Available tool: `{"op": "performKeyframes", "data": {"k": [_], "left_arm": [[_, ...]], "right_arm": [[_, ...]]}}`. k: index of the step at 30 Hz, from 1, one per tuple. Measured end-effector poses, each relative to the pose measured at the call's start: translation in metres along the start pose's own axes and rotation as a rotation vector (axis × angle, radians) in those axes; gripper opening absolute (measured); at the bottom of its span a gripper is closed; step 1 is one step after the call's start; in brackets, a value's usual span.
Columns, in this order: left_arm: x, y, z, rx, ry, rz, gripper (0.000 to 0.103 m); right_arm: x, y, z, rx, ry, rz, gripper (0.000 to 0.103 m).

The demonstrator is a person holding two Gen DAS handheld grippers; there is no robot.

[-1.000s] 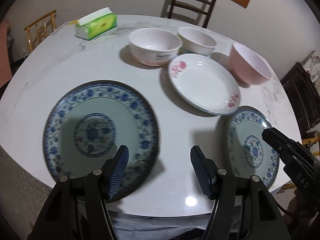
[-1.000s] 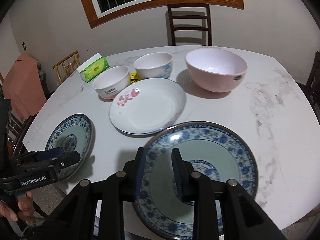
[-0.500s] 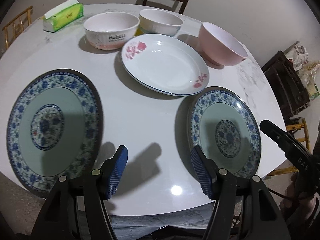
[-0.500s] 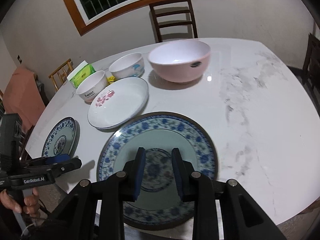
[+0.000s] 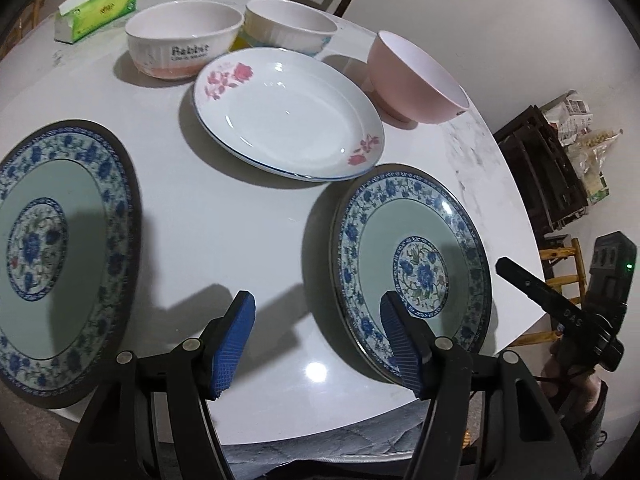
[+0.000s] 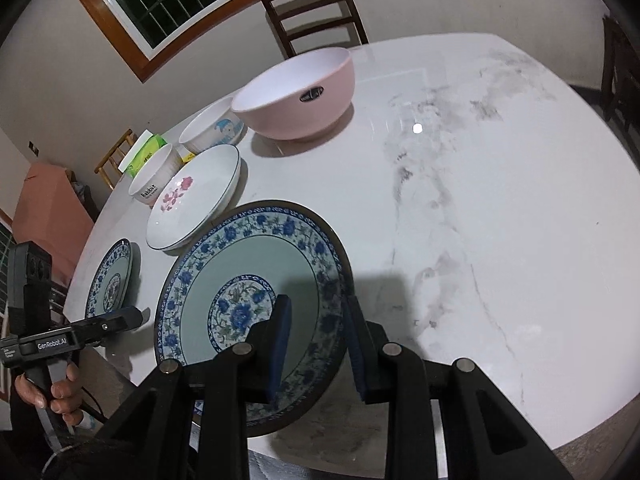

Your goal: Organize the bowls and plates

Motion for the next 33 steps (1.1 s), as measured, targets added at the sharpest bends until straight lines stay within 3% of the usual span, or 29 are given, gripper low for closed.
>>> {"op": "performKeyframes", "data": {"k": [4,21,27,33], "left_arm": [[0.006,0.001,0.004,0.005,-0.024,-0.015,0.06],[0.023,0.009,0.01,0.004,-0.058,-0.081,0.041],[0.03,0.015,0.016,0.008,-0.082,-0.108,0.026],[0.032,0.016,0.014,0.006,-0.082,-0.111,0.012]], "right_arm": [[0.003,0.0,0.014,0.02,0.032,-0.008,0.027],[0.021,0.0,0.039,0.06,0.136,-0.057,0.027],[0.023,0.002,0.044,0.08,0.171,-0.055,0.027],[0.028,0.003,0.04,0.063,0.166,-0.074,0.015]]}}
Point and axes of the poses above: each gripper's, at about its wrist camera, not at the fingertips, and x roughly the way its jaws point, z to its right, y to its top, the point moved 1 cm from there along x, roughly the way its jaws point, and after that the axes turned 11 degrees about y, right-handed, at the moved point
